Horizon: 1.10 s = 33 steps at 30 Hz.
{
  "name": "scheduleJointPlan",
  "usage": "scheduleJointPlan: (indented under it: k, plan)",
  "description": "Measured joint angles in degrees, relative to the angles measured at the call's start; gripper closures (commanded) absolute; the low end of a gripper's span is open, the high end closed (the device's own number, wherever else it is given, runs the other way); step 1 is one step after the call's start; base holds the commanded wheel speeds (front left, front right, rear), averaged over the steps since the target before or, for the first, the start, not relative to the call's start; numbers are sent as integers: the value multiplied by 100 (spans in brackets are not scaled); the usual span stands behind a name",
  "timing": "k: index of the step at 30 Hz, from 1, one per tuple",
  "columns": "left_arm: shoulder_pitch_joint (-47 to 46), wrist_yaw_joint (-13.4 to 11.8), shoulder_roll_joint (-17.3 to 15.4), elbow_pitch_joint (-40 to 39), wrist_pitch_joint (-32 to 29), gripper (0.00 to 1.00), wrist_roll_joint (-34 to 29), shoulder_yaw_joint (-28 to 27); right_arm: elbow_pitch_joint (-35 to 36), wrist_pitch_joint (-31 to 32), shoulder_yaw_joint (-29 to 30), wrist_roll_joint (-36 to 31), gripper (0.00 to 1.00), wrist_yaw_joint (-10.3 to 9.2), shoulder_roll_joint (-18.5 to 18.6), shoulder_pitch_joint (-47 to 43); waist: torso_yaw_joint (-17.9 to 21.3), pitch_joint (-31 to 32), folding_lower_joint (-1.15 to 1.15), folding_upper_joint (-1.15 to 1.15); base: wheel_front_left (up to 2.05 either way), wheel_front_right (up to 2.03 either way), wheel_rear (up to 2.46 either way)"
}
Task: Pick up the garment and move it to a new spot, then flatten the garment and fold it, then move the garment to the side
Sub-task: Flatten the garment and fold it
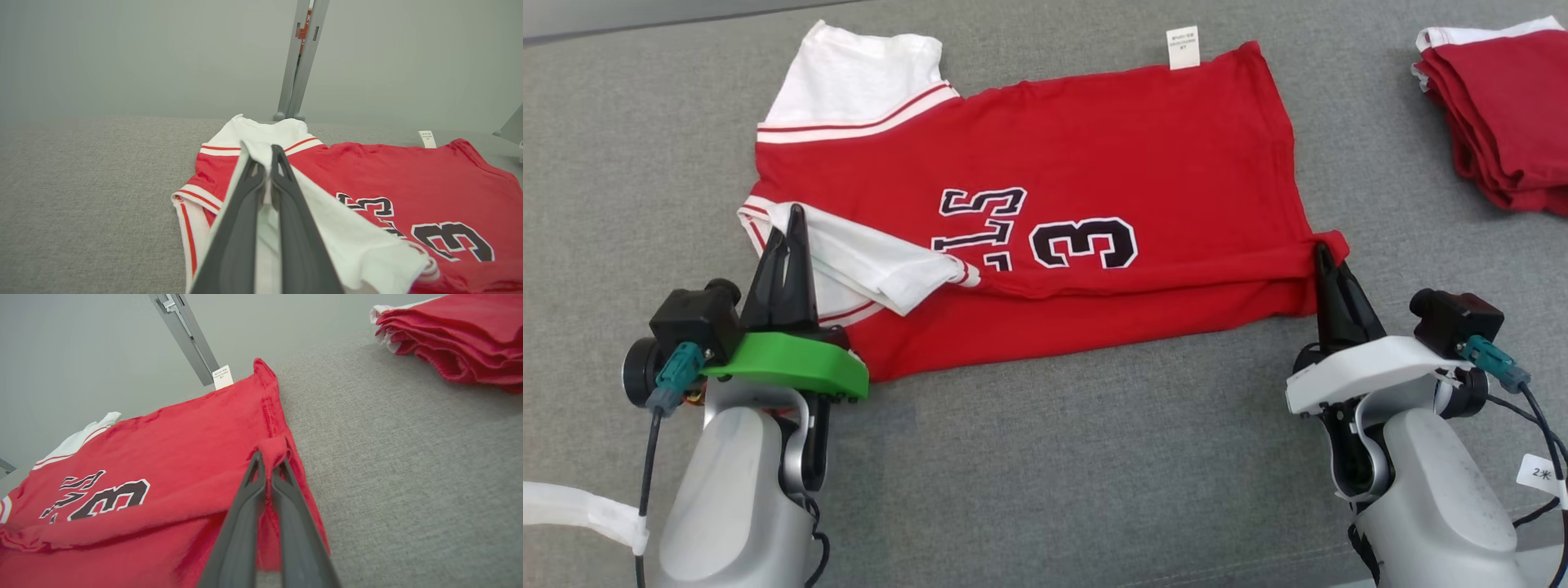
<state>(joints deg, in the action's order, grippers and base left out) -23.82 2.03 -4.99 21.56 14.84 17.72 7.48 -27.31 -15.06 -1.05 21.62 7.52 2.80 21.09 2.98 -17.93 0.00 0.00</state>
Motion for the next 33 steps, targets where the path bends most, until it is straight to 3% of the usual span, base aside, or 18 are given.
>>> scheduleJointPlan:
  k: [2,3,4,5,6,7,14,20,27,33]
  plan:
    - [-108,7,13,73,12,100,-30,-51,-11,0,-8,38,100,0,0,57,35,-93,0,0,0,0,0]
    - [-147,4,24,74,11,100,-46,-88,-5,0,-9,52,85,0,-1,71,47,-124,0,0,0,0,0]
    - [-192,3,37,66,12,100,-70,-151,7,0,-21,59,65,0,1,89,61,-159,0,0,0,0,0]
    - [-223,-2,48,53,12,83,-76,-201,54,0,-36,103,15,0,-1,103,73,-190,0,0,0,0,0]
    - [-236,-5,62,21,12,55,-92,-240,107,0,-42,127,0,0,0,116,81,-210,0,0,0,0,0]
    - [-243,-5,77,-53,13,0,-124,-294,174,0,-52,142,0,0,1,140,90,-229,0,0,0,0,0]
    - [-203,100,181,-463,21,0,-224,-477,621,0,33,23,0,0,2,62,85,-142,0,0,0,0,0]
    - [427,210,201,-698,29,0,-74,-579,795,0,67,-188,0,0,-1,-397,39,148,0,0,0,0,0]
    - [1328,242,207,-276,-81,0,235,-680,749,0,336,-436,0,0,1,-937,-85,608,0,0,0,0,0]
    - [1592,227,208,215,-802,0,617,-644,526,0,339,-514,0,0,1,-1135,-250,938,0,0,0,0,0]
